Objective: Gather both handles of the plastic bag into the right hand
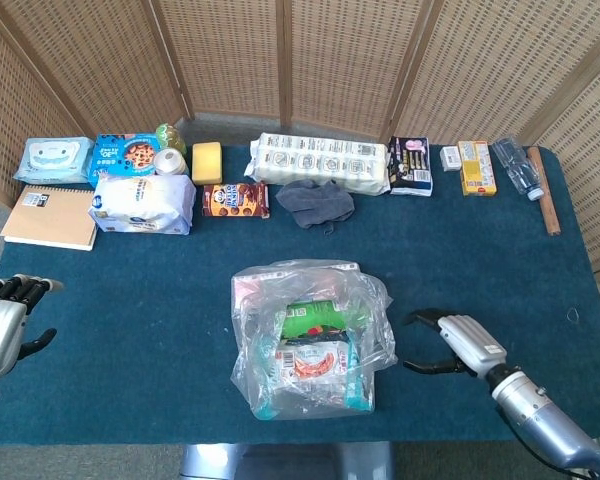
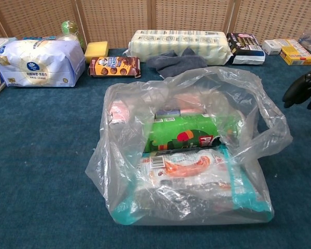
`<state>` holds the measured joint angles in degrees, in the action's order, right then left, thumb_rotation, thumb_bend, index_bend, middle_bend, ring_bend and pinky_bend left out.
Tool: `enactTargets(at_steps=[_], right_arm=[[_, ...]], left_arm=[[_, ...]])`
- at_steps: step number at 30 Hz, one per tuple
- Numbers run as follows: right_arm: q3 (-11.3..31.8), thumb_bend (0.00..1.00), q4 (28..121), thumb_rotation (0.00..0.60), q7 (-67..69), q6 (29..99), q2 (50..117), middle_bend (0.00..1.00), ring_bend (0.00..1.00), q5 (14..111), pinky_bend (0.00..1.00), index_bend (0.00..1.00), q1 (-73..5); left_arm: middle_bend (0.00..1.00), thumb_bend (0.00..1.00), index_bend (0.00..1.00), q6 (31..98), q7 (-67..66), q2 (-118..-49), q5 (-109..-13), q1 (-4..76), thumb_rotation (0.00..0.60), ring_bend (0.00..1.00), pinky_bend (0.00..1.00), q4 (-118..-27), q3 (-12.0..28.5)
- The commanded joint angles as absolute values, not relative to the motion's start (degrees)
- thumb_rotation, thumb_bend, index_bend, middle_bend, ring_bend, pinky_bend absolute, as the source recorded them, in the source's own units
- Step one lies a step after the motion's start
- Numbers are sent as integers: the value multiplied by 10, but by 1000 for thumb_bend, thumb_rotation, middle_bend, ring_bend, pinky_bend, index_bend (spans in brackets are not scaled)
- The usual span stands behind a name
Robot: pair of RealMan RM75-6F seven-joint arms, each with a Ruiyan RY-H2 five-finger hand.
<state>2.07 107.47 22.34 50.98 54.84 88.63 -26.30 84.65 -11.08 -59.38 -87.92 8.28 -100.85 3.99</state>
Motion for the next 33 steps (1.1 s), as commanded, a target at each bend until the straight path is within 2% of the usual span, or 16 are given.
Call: enactTargets(at_steps=[1, 9, 24, 33], right_arm=[[26, 174, 1078, 126, 219, 492, 555, 246, 197, 873, 200, 242, -278], [40, 170, 1082, 127, 199, 453, 576, 247, 195, 833, 200, 236, -315], [48, 159, 1092, 121, 118, 430, 609, 249, 188, 748, 192, 233, -343], [79, 156, 1129, 123, 205, 395, 594, 258, 191, 715, 192, 233, -362]], left_arm=[[389, 131, 327, 846, -110, -594, -877, 83, 600, 297, 298, -1007, 40], [389, 129, 327, 841, -107, -598, -873, 86, 600, 297, 298, -1000, 39], [389, 131, 327, 836, -93, -605, -865, 88, 600, 297, 298, -983, 38], [389, 130, 327, 834, -86, -607, -860, 87, 600, 297, 298, -975, 36]])
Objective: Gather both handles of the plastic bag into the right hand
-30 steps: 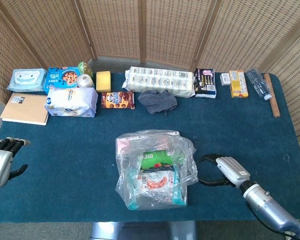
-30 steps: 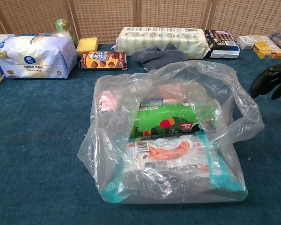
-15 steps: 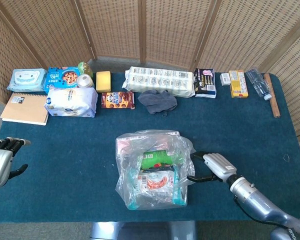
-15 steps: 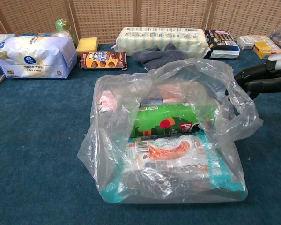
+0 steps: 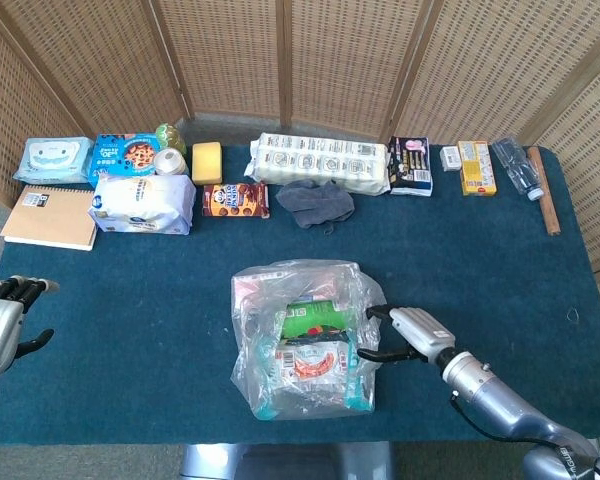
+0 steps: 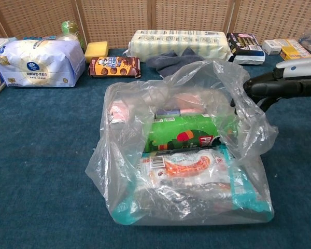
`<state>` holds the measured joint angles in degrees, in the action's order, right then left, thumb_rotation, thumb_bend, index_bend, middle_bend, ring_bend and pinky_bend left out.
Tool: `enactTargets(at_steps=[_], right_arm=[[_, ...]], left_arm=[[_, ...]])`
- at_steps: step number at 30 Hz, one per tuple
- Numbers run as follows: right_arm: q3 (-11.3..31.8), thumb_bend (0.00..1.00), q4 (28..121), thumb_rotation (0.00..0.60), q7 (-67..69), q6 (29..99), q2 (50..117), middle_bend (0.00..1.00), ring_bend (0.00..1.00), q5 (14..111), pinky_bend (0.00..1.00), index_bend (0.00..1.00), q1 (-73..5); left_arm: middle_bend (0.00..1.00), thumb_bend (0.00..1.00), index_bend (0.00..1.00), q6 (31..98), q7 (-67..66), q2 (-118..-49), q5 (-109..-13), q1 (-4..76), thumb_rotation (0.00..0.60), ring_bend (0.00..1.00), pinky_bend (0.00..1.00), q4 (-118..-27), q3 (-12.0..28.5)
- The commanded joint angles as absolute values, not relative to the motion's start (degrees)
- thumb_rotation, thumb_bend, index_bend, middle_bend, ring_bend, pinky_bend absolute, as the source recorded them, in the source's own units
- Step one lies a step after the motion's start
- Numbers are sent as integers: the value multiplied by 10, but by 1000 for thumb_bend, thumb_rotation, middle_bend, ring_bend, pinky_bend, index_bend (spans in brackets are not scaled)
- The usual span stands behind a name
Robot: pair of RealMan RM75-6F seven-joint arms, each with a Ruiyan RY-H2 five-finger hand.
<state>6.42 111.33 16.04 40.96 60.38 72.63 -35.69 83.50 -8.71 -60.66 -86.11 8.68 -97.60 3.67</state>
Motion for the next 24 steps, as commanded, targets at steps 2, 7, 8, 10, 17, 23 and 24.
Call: enactTargets(at_steps=[2, 7, 8, 10, 17, 23, 24], right_arm=[[91, 156, 1139, 123, 251, 383, 585, 260, 192, 712, 192, 233, -363], [119, 152, 1157, 118, 404, 327, 560, 263, 200, 722, 198, 233, -363], [125, 151, 1159, 119, 435, 316, 557, 265, 203, 726, 201, 232, -363], [141, 150, 1163, 119, 511, 294, 551, 268, 213, 740, 211, 233, -361], [176, 149, 1157, 123, 762, 282, 550, 295, 249, 838, 249, 233, -341], [152, 150, 1128, 117, 992, 347, 554, 315, 273, 947, 266, 245, -347], [141, 150, 1120, 116, 1042, 367, 553, 319, 278, 968, 270, 246, -351]], left_arm=[[389, 130, 327, 832, -85, -608, -859, 87, 600, 297, 298, -973, 35], [389, 130, 328, 830, -83, -612, -859, 89, 600, 297, 298, -970, 35], [389, 130, 328, 829, -83, -612, -859, 89, 600, 297, 298, -970, 35], [389, 129, 327, 828, -84, -614, -860, 91, 600, 297, 298, -969, 35], [390, 129, 327, 824, -91, -617, -858, 94, 600, 297, 298, -969, 35], [389, 130, 327, 813, -107, -622, -855, 99, 600, 297, 271, -972, 33], [389, 130, 327, 812, -108, -624, -855, 101, 600, 297, 268, -973, 33]])
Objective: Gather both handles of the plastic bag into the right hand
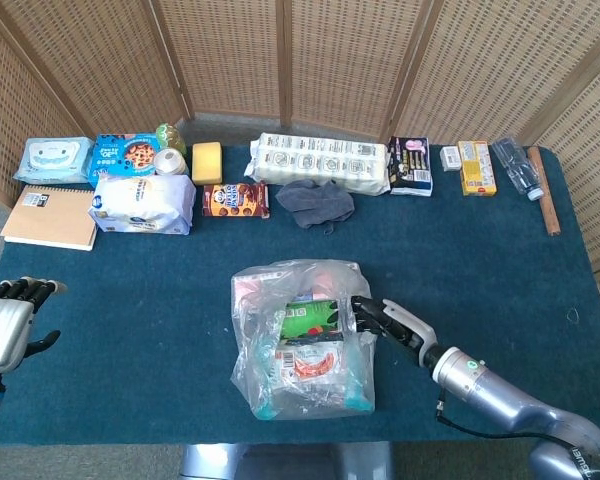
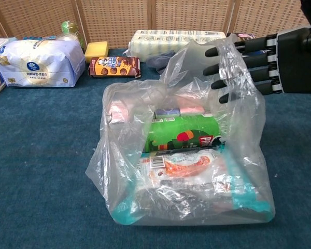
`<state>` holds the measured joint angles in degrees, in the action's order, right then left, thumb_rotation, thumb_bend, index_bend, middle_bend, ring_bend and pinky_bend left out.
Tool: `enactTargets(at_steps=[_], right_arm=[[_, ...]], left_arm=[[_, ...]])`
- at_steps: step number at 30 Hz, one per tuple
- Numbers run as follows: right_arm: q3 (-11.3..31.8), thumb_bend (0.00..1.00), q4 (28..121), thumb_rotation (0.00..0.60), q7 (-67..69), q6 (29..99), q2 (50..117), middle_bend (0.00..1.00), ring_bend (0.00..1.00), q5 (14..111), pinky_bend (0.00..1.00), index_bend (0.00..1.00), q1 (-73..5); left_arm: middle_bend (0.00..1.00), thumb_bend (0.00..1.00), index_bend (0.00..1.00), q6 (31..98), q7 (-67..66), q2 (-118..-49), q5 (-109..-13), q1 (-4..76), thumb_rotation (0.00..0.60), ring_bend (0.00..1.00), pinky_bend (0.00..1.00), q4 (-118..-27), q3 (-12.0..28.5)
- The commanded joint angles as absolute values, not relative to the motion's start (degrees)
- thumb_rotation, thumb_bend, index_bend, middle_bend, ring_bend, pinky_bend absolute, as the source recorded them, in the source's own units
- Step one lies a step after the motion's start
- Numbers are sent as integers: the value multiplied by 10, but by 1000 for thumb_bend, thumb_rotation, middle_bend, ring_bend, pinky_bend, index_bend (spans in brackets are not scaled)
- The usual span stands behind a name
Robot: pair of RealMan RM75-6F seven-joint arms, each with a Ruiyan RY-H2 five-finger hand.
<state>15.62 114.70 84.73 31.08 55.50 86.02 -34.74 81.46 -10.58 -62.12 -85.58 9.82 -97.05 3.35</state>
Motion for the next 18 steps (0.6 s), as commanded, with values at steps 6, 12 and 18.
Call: enactTargets(at_steps=[6, 12, 18], right_arm=[[85, 150, 1069, 119, 1236, 457, 550, 339, 320, 1043, 308, 246, -385], [52, 150, 1049, 119, 1311, 501, 547, 356, 352, 1042, 330, 246, -414], [22, 150, 1036, 120, 1337, 503, 533, 389, 451, 1046, 406, 246, -447]], left_arm=[[389, 130, 327, 808, -113, -629, -855, 103, 600, 297, 268, -975, 31], [389, 130, 327, 812, -111, -629, -853, 101, 600, 297, 268, -975, 31], [389, 130, 327, 813, -108, -630, -852, 99, 600, 297, 268, -973, 30]])
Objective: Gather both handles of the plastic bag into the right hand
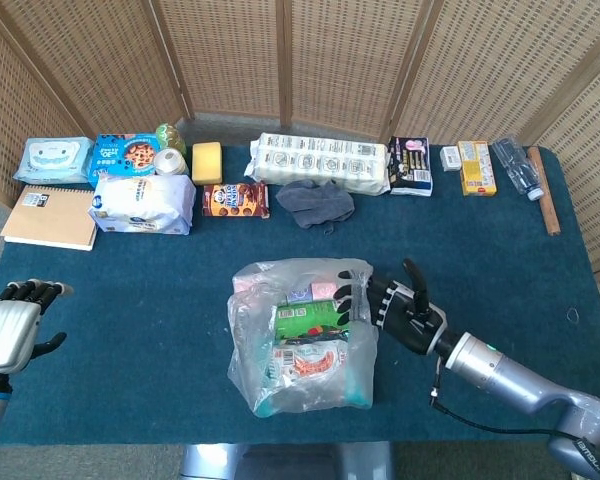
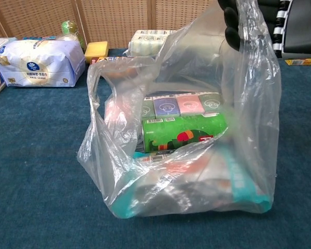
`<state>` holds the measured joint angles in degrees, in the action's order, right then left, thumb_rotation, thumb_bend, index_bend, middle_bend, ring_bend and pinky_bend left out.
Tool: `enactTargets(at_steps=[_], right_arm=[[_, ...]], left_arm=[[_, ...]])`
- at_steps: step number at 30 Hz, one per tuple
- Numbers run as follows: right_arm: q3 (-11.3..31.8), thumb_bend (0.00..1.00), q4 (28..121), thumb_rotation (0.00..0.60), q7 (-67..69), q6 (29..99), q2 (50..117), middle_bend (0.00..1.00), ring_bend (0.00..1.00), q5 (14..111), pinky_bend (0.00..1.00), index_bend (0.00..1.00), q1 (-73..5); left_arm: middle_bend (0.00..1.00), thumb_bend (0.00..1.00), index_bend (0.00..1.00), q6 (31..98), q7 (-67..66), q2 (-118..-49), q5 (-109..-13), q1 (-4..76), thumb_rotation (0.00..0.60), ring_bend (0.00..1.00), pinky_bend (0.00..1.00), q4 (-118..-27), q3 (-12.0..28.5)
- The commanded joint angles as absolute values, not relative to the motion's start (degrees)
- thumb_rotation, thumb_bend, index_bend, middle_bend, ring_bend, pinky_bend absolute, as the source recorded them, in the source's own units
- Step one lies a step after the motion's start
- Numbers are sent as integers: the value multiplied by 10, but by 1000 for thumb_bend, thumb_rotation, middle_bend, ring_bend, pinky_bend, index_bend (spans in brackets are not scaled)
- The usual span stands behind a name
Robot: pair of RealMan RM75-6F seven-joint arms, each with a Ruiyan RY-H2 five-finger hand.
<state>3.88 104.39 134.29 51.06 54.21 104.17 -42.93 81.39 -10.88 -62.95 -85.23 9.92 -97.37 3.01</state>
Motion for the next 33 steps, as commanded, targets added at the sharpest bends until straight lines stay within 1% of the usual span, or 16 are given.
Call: enactTargets(at_steps=[1, 4, 7, 11, 16, 21, 26, 30, 33], right_arm=[[18, 150, 1037, 122, 1332, 498, 531, 394, 465, 1044, 417, 248, -452], [6, 148, 1040, 122, 1311, 478, 526, 400, 468, 1038, 420, 258, -467], [-7, 142, 1052, 120, 1270, 447, 524, 401, 445, 1026, 409, 264, -484], [-14, 138, 1059, 118, 1292, 463, 530, 401, 438, 1020, 402, 255, -493], [-35, 137, 1047, 123, 1366, 485, 527, 418, 461, 1059, 425, 236, -528], [-65, 137, 1054, 122, 1401, 466, 507, 468, 536, 1086, 497, 236, -574], [-86, 143, 1052, 120, 1443, 485, 500, 612, 693, 1095, 625, 236, -602], [-96, 147, 1051, 119, 1445, 482, 495, 686, 768, 1072, 660, 248, -614], [-97, 148, 1058, 118, 1432, 469, 490, 713, 820, 1045, 681, 271, -619]], left_arm=[[389, 130, 327, 812, -108, -631, -851, 100, 600, 297, 268, -973, 29], [388, 130, 327, 809, -107, -633, -851, 101, 600, 297, 268, -971, 29], [388, 130, 327, 807, -107, -635, -851, 103, 600, 297, 268, -970, 29], [388, 130, 327, 807, -107, -635, -850, 104, 600, 297, 267, -970, 30], [388, 130, 327, 806, -105, -635, -848, 103, 600, 297, 268, -969, 29], [387, 130, 327, 805, -102, -636, -846, 103, 600, 297, 268, -966, 29], [387, 130, 327, 804, -100, -639, -847, 104, 600, 297, 268, -964, 28], [387, 130, 328, 805, -99, -639, -847, 104, 600, 297, 268, -963, 28], [387, 130, 328, 806, -97, -640, -846, 103, 600, 297, 268, -962, 28]])
